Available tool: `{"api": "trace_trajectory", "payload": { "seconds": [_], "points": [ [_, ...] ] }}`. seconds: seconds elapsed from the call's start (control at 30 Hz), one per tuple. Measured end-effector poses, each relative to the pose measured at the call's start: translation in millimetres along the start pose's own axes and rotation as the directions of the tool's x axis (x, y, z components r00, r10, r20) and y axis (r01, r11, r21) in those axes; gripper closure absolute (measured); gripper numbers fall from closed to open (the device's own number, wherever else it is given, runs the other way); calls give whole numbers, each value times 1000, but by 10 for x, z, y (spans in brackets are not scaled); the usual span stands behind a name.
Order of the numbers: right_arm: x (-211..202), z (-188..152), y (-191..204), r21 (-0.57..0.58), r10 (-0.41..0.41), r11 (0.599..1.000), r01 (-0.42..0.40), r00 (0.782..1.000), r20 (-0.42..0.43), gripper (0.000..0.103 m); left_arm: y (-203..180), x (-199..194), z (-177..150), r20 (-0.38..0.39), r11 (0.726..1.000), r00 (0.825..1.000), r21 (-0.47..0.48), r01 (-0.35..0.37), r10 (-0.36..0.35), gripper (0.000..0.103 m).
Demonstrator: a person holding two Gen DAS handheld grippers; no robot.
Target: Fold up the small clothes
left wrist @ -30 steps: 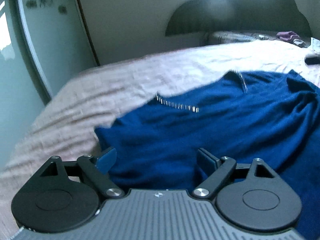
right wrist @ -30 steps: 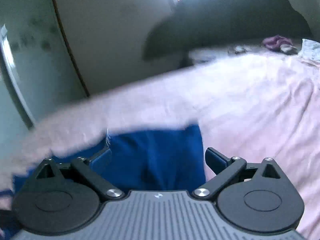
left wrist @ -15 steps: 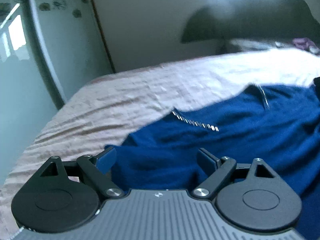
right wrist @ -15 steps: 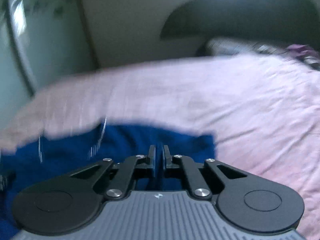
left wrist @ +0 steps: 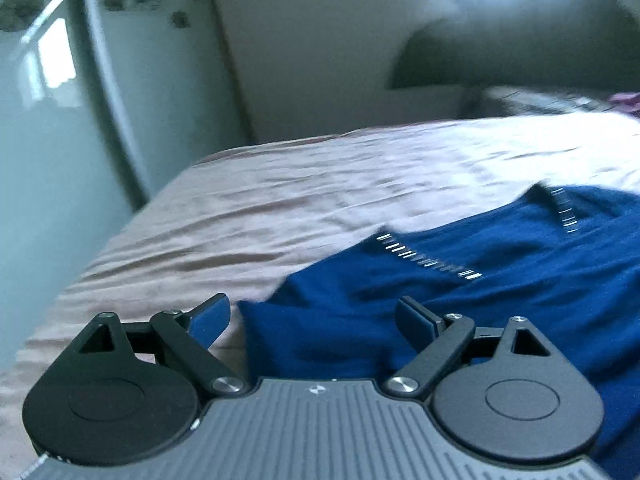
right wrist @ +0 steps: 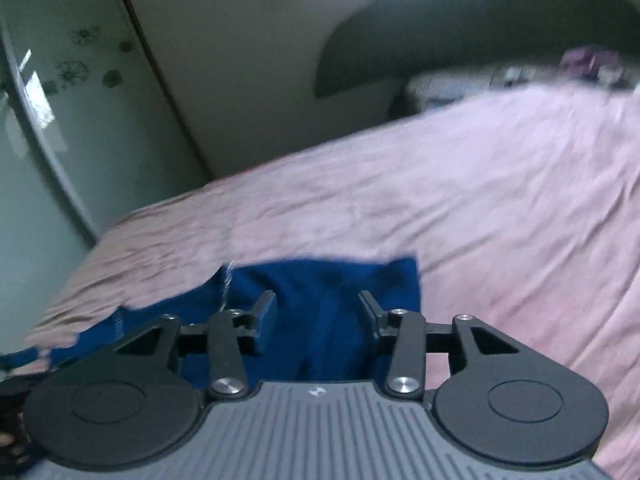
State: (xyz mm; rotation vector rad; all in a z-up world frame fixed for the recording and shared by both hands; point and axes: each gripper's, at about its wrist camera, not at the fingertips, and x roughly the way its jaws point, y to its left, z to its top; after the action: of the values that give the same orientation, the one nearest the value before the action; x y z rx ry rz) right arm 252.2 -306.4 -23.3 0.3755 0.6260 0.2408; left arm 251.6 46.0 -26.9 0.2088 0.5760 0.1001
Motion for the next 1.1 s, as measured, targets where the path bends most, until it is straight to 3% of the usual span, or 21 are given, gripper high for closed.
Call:
{"api": "trace_trajectory", "payload": {
  "seconds": [0.07,0.1,0.2,0.27,0.33,0.4,0.47,0.53,0.6,0.63,0.67,0.7,0.77,0.83,0.87,0.93,0.97,1.0,1.1],
  "points": [
    [54,-19,-50,35,71,997,-69,996,-58,59,-48,-38,63,18,998,999,47,49,-50,12],
    [121,-9,-24,26,70,997,-68,994,-84,59,-70,-34,99,31,996,998,75,47,-49,12],
    [324,-19,139,-88,-15,996,4,992,-126,62,-99,79,156,31,983,999,178,38,-44,12],
    [450,-21,209,-140,-63,989,43,988,-141,97,-68,203,104,19,978,999,208,27,-32,25],
    [483,8,232,-159,-88,985,69,990,-110,98,-25,343,7,-36,977,999,215,13,-5,70],
    [399,65,260,-144,-86,987,79,995,-44,98,101,443,-78,-85,991,996,133,29,-18,84],
    [351,106,251,-109,-81,991,82,997,18,98,203,457,-105,-73,998,997,60,18,-14,84],
    [452,139,222,-92,-133,987,135,991,31,97,205,434,-92,-64,999,998,52,-10,13,84],
    [625,129,219,-133,-256,959,248,966,-41,87,202,358,-74,-33,996,997,57,-68,70,84],
    [636,112,226,-137,-301,947,292,952,-53,79,219,320,-67,-21,994,995,51,-95,96,84],
    [538,78,241,-135,-306,944,301,952,-17,76,248,283,-55,-16,993,994,36,-111,112,82],
    [400,44,263,-129,-282,950,284,959,36,74,278,234,-43,-12,993,993,15,-116,116,82],
    [161,-16,301,-116,-214,967,227,971,108,52,309,154,-36,-12,994,994,-10,-106,106,81],
    [49,-74,313,-110,-111,986,124,987,112,40,311,27,-44,-17,996,997,-31,-82,82,72],
    [52,-111,312,-103,-36,994,43,997,74,35,289,-52,-55,-16,997,998,-44,-68,67,68],
    [197,-174,323,-94,73,992,-80,995,-68,26,196,-198,-94,-8,999,999,-35,-34,34,46],
    [329,-225,330,-96,50,993,-64,987,-150,26,132,-252,-118,-4,1000,1000,-10,-19,19,40],
    [382,-265,332,-104,-31,994,15,987,-157,26,46,-318,-156,4,999,1000,35,-13,13,31],
    [148,-242,265,-13,-45,999,45,999,-24,25,-116,-508,-273,44,991,998,130,-39,33,31]
  ]
}}
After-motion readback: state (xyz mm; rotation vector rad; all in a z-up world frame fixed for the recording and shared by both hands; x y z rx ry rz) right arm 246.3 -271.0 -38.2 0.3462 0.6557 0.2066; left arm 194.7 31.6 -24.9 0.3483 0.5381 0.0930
